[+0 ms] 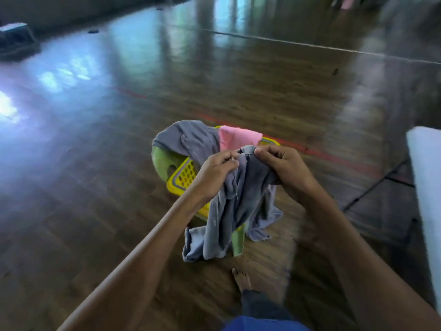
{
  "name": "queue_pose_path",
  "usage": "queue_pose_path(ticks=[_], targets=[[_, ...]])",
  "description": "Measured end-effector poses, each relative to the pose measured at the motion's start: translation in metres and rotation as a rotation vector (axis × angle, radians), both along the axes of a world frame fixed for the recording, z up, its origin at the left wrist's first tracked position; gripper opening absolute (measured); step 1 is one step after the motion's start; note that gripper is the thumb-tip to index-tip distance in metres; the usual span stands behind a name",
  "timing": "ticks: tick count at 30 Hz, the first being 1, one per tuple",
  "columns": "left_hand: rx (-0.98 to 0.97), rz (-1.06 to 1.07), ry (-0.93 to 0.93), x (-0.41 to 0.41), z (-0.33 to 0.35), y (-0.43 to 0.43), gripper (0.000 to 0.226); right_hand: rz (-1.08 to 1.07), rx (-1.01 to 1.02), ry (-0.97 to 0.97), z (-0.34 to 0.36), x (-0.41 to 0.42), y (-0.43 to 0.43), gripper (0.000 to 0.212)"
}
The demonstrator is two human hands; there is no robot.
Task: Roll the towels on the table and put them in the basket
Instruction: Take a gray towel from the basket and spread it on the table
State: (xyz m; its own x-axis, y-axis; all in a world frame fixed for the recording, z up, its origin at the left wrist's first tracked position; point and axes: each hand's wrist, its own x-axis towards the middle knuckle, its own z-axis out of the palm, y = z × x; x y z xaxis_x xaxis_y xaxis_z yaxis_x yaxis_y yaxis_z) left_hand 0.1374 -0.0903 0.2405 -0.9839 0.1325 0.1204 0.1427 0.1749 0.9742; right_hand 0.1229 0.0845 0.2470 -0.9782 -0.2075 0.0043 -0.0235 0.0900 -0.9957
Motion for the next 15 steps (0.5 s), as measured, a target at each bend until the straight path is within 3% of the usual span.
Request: queue_pose_path(ticks=[3,8,15], targets=[[0.029,-0.1,-0.038,-0.006,0.013,0.045,0.016,-0.171,-0.002,0.006,0.016,0.02,0.054,0.02],[-0.017,-0.248,0.058,-0.035,0.041,0.139,0.015,-0.371,-0.037,0.016,0.043,0.035,0.139,0.023],[-0.056,-0.381,0.046,-0.124,0.064,0.281,0.026,-0.559,-0.079,0.031,0.076,-0.013,0.259,0.017]])
